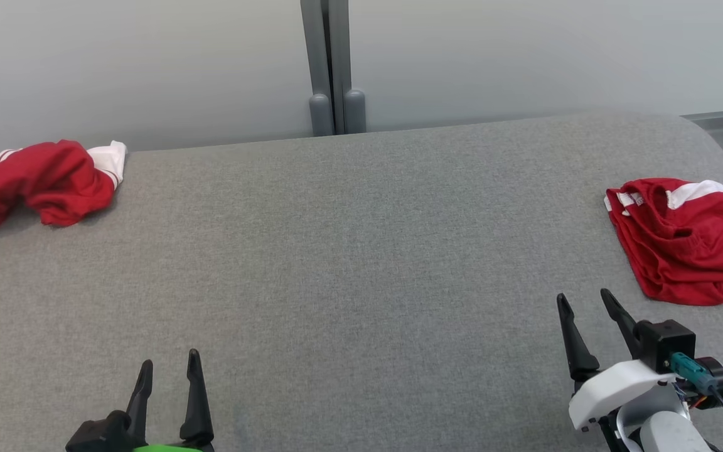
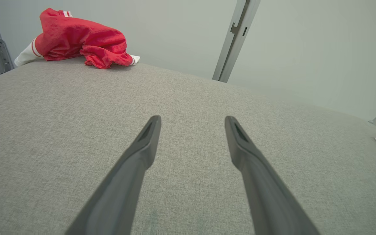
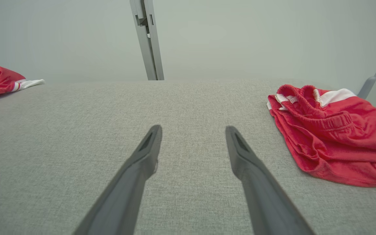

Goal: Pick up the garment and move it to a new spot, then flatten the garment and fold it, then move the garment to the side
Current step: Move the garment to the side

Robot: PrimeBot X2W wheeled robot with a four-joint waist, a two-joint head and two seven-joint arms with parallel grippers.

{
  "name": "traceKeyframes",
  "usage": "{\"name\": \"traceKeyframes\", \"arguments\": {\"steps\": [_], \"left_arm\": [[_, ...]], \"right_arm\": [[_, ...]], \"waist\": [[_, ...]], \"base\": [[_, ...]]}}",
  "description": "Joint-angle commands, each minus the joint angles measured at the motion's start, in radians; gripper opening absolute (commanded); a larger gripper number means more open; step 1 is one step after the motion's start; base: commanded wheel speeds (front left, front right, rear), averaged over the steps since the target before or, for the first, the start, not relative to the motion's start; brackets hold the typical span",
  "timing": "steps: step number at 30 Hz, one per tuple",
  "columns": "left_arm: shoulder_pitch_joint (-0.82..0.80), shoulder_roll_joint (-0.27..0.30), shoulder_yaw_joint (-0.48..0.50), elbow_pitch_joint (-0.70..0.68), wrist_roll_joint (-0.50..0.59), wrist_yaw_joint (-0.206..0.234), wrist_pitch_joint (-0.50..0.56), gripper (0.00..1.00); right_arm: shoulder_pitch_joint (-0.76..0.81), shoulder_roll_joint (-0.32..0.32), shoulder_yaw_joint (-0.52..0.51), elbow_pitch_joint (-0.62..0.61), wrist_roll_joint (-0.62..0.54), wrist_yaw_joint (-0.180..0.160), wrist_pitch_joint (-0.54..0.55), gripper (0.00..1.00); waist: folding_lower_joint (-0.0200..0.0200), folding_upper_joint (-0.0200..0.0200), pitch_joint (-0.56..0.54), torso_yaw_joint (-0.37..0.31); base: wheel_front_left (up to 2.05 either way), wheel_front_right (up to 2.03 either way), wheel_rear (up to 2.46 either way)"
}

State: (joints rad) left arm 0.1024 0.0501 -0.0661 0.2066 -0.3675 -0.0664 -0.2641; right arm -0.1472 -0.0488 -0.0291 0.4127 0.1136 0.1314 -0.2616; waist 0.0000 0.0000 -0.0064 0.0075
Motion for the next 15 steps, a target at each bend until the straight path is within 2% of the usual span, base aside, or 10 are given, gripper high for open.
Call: {"name": "traceKeyframes", "arguments": {"steps": [1,7,15], "left_arm": [[0.019,0.001,-0.004,-0.006,-0.010,0.008,0.000,1.00],[0.037,0.001,-0.016,-0.018,-0.025,0.023,0.000,1.00],[0.024,0.001,-0.019,-0.015,-0.023,0.019,0.000,1.00]], "right_arm": [[0.024,-0.004,-0.001,-0.012,0.005,-0.002,-0.005,1.00],[0.055,-0.004,0.015,-0.038,0.017,-0.002,-0.005,1.00],[0.059,-0.004,0.017,-0.043,0.008,-0.002,-0.005,1.00]], "waist": [[0.0000,0.0000,-0.005,0.003],[0.0000,0.0000,-0.011,-0.002],[0.0000,0.0000,-0.014,-0.003]], "base": [[0.00,0.00,0.00],[0.00,0.00,0.00],[0.00,0.00,0.00]]}}
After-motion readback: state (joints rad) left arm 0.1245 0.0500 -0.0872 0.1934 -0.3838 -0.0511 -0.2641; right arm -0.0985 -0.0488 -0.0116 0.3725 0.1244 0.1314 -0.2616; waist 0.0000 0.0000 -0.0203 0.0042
